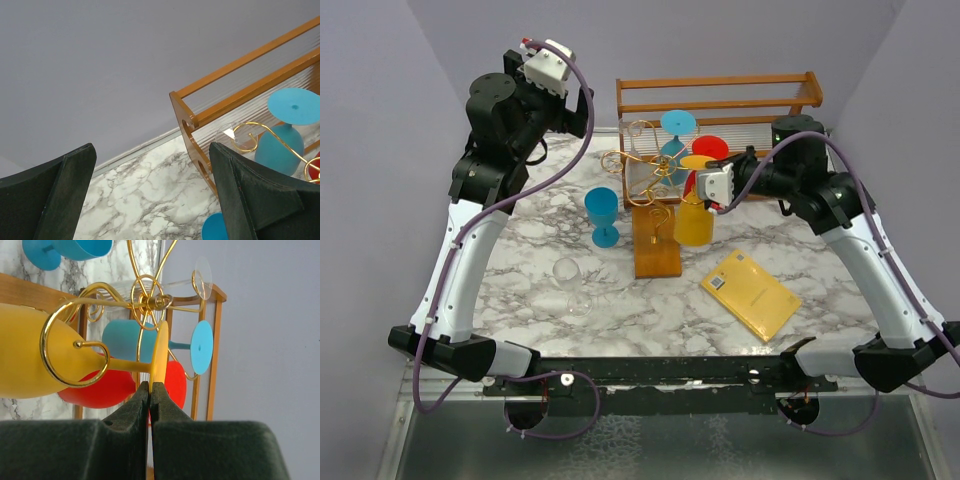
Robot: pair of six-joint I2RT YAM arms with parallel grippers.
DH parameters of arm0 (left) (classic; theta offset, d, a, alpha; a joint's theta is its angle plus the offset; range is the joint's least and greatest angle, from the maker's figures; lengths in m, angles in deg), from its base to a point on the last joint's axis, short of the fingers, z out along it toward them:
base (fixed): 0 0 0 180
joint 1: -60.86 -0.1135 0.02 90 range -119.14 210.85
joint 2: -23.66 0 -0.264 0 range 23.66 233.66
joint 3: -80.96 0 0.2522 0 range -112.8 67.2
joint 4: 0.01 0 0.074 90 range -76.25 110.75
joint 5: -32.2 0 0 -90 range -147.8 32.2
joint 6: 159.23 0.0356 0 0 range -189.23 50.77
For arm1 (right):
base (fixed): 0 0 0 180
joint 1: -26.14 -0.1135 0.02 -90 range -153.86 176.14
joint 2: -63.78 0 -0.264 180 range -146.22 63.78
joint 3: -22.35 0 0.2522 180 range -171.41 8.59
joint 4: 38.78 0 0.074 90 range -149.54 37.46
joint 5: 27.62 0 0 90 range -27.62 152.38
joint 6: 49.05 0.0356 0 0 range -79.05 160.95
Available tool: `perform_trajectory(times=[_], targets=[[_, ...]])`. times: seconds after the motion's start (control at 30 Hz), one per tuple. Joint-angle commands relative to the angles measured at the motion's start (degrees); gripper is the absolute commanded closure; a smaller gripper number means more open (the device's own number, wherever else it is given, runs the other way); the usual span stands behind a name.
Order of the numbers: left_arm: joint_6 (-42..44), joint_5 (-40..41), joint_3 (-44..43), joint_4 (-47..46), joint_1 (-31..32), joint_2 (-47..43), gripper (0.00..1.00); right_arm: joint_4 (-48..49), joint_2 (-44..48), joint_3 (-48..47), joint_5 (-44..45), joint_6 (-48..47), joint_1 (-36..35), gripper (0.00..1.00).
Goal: Place the wine glass upside down on the wine glass rack
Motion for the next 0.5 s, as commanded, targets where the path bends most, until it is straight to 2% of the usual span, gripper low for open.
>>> perform_trajectory(times=[0.0,0.47], targets=[[0.4,0.8,0.4,-2.0,-0.5,-1.1,0.01,2.0,-1.0,-2.0,-1.5,-0.8,-1.6,0.99],[0.6,0.5,0.7,-2.2,-0.9,-1.1,0.01,-1.8,-1.2,-4.2,-5.9,0.3,-3.2,0.99]])
